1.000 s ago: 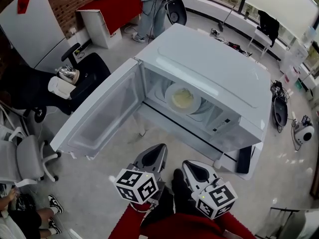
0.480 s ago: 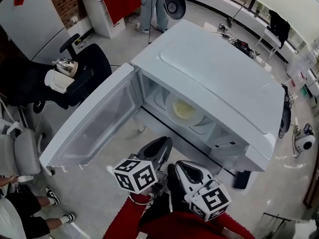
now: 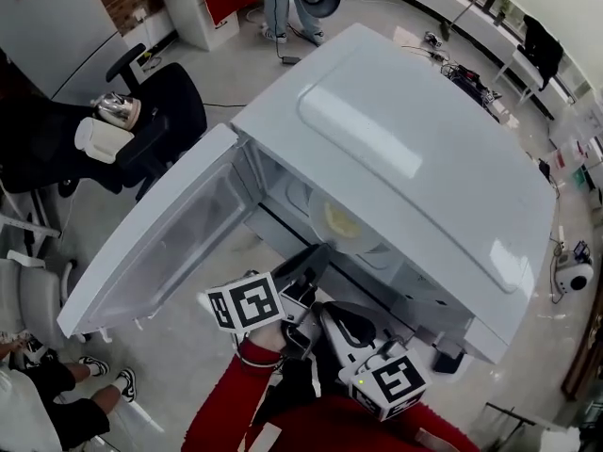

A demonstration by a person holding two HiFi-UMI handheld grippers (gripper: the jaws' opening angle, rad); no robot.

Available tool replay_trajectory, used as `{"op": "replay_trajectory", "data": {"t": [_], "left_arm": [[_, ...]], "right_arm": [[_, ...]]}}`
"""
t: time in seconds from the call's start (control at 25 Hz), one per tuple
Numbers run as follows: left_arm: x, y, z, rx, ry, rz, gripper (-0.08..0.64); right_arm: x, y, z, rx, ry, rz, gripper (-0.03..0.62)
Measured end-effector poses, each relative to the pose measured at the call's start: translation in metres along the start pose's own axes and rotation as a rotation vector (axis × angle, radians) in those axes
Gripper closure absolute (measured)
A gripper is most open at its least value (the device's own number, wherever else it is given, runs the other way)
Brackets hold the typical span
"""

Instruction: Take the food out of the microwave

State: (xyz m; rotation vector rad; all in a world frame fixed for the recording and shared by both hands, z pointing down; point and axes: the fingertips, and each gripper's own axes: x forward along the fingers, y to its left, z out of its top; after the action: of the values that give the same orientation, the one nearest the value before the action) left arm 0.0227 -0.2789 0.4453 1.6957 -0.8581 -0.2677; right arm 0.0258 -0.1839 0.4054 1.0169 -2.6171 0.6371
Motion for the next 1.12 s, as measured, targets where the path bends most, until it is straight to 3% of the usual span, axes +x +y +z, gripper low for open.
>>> {"op": "replay_trajectory", "data": {"t": [0.4, 0.68, 1.12], "left_arm": [[0.021, 0.005, -0.002, -0.239, 0.025, 0.015, 0.454], [0.024, 0.010, -0.003, -0.303, 0.021, 0.059, 0.485], [0.024, 0.008, -0.007, -0.396, -0.010, 0.040, 0.511]], "right_arm": [[0.004, -0.016, 0.005, 0.011, -0.017, 0.015, 0.581], [-0.001, -0.025, 0.006, 0.024, -0.014, 0.018, 0.581], [-0.006, -0.026, 0.002, 0.064, 0.040, 0.025, 0.581]]}}
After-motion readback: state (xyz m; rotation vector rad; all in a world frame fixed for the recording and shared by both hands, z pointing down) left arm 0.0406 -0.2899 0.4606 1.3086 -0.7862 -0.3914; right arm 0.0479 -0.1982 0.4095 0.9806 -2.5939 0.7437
